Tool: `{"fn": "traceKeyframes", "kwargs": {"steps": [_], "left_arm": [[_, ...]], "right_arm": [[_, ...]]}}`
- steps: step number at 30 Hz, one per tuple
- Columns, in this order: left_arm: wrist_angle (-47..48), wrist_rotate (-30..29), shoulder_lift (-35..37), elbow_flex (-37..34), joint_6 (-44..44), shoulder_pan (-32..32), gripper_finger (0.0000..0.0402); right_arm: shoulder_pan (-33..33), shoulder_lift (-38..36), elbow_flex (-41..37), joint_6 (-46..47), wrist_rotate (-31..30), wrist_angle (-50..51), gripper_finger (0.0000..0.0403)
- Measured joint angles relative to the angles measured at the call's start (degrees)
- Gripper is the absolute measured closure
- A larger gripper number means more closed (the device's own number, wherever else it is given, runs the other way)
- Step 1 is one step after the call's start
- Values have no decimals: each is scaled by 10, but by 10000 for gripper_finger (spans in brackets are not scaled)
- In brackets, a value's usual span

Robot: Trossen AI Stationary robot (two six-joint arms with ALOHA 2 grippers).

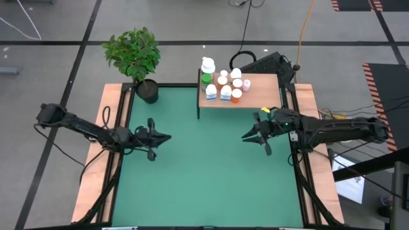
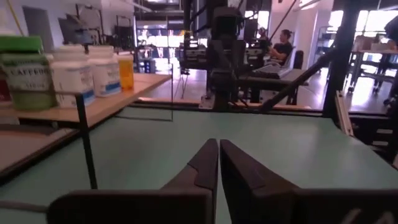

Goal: Pick and place medicine bottles onto shelf by color
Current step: Return to Home Position

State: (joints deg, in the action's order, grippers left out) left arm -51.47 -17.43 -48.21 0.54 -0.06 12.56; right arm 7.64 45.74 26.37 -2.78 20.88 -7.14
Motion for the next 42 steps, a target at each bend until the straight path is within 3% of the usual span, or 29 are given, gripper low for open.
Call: {"fn": "traceKeyframes", "kwargs": {"steps": [5,10,15,19,22,26,34,42], "left_arm": [[25,-7,35,0,-31,0,383],[31,-5,68,0,8,6,383],[122,-37,107,0,9,29,383],[168,-41,130,0,37,36,383],[176,-41,149,0,71,45,383],[209,-41,173,0,47,48,383],[240,-41,188,0,18,20,383],[293,-42,193,0,32,32,383]], "right_arm": [[1,-80,0,-25,0,60,370],[1,-149,0,-35,2,103,379],[1,-198,0,-26,2,125,385],[1,-236,-40,-15,2,93,385],[2,-254,-110,4,2,-22,385],[6,-256,-180,53,4,-147,385],[18,-256,-197,80,4,-137,385],[18,-271,-197,77,4,-127,385]]}}
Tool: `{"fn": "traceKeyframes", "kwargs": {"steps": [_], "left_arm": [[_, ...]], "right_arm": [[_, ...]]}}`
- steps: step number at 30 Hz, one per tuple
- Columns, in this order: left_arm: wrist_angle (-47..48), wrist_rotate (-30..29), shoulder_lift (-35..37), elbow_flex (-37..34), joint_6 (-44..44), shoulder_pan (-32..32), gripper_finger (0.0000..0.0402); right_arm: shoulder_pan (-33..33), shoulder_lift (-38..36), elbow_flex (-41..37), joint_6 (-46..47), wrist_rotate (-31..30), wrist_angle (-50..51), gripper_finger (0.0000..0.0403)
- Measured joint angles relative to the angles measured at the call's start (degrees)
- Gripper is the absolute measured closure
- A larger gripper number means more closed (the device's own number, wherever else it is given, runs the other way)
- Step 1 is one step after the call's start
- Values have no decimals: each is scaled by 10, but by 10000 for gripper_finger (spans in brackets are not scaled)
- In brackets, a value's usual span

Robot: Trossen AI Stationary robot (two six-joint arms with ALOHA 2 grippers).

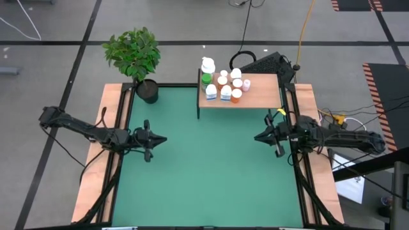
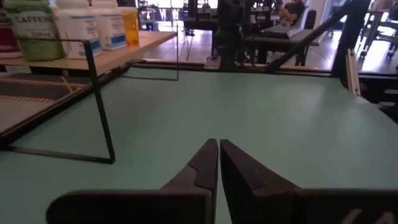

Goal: Pick and place medicine bottles onto shelf by color
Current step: Return to Home Position

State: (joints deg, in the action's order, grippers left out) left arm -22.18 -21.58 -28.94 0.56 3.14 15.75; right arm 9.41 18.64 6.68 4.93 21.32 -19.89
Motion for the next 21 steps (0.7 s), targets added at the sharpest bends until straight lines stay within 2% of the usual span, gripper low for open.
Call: {"fn": "traceKeyframes", "kwargs": {"steps": [11,15,21], "left_arm": [[32,-8,59,0,2,32,383],[48,-24,80,0,2,40,383],[108,-28,111,1,-2,50,383]], "right_arm": [[0,-138,0,39,5,126,385],[0,-185,0,46,68,162,385],[-1,-185,-13,50,86,161,385]]}}
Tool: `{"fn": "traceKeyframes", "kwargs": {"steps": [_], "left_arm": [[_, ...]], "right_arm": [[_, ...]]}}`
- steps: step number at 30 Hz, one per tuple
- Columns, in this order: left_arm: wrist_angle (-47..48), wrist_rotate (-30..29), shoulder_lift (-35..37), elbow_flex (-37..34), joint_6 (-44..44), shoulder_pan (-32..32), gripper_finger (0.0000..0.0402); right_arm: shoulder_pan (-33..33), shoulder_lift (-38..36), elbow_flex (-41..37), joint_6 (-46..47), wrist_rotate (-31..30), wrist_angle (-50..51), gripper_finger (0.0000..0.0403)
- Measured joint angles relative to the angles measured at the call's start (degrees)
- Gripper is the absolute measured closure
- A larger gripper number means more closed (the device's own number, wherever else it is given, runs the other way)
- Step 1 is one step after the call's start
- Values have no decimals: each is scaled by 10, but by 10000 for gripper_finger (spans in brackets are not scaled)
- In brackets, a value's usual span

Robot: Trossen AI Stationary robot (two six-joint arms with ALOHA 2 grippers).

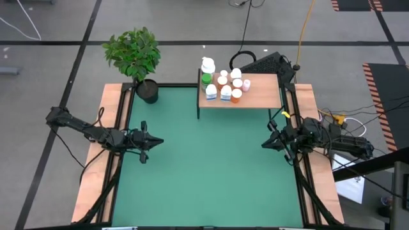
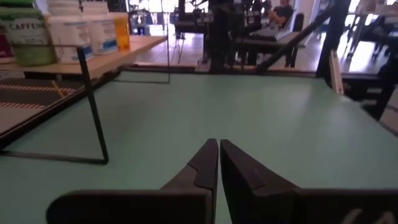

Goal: Pick and place medicine bottles onto shelf by color
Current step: Return to Home Position

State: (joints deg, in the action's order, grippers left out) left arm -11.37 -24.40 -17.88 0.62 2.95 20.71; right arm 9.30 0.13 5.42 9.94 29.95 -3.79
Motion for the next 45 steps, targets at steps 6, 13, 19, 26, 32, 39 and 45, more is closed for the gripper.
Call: {"fn": "traceKeyframes", "kwargs": {"steps": [6,13,19,26,32,39,45], "left_arm": [[48,-5,3,0,-16,0,383],[13,-8,3,0,22,-1,383],[-53,6,3,0,18,-1,383],[-71,19,3,0,6,-1,383],[-84,19,5,0,0,-1,383],[-30,18,26,0,-4,4,383],[-25,18,34,0,0,4,382]], "right_arm": [[0,3,-43,-1,-22,-95,385],[-1,14,-44,9,-57,-93,385],[-22,45,-44,14,-92,-110,385],[-64,89,-45,-14,-89,-146,385],[-70,81,-46,-24,-18,-110,385],[-67,39,-46,-20,1,-44,385],[-67,13,-46,-48,-65,-21,385]]}}
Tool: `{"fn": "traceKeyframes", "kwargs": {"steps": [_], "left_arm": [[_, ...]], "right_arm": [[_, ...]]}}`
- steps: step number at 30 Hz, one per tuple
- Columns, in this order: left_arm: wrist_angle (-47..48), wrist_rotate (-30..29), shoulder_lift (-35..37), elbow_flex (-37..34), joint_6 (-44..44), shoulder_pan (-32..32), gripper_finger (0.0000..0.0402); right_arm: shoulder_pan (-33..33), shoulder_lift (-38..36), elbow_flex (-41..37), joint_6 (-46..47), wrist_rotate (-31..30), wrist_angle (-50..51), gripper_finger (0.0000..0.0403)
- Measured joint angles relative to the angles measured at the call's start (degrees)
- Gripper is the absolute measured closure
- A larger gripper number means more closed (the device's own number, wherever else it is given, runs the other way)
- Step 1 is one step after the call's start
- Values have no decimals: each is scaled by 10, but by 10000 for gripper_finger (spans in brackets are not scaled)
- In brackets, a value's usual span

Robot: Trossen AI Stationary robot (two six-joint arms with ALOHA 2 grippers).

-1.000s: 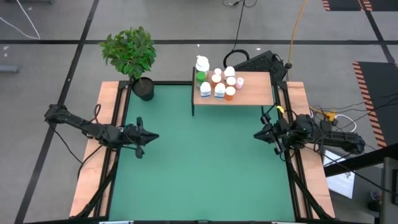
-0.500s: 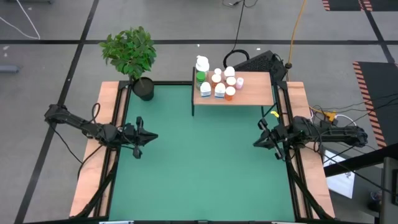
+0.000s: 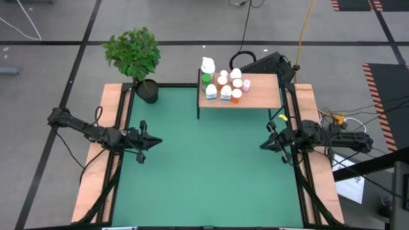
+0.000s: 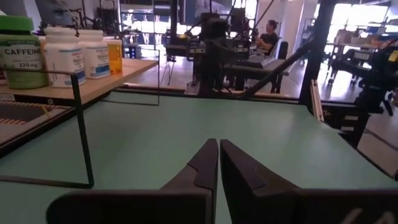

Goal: Pick and place medicine bottles onto shelf by color
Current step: Return to Home Position

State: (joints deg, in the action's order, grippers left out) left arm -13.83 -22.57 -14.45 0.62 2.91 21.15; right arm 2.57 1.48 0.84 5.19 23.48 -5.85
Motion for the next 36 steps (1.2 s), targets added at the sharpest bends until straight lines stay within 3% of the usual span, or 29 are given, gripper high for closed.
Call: {"fn": "traceKeyframes", "kwargs": {"steps": [4,7,13,21,26,32,36], "left_arm": [[23,0,-1,0,1,0,382],[37,0,-1,0,0,0,382],[53,0,-5,0,4,0,382],[56,1,-5,0,1,0,382],[55,1,-5,0,-17,0,382],[54,2,-5,0,-100,0,382],[53,2,-5,0,-92,0,382]], "right_arm": [[0,1,0,-3,-121,2,385],[0,3,0,2,-159,-3,385],[0,3,0,1,-160,-25,385],[0,4,0,-21,-161,28,385],[0,14,0,-38,-193,37,385],[0,18,0,15,-189,-18,385],[0,18,0,26,-189,-33,385]]}}
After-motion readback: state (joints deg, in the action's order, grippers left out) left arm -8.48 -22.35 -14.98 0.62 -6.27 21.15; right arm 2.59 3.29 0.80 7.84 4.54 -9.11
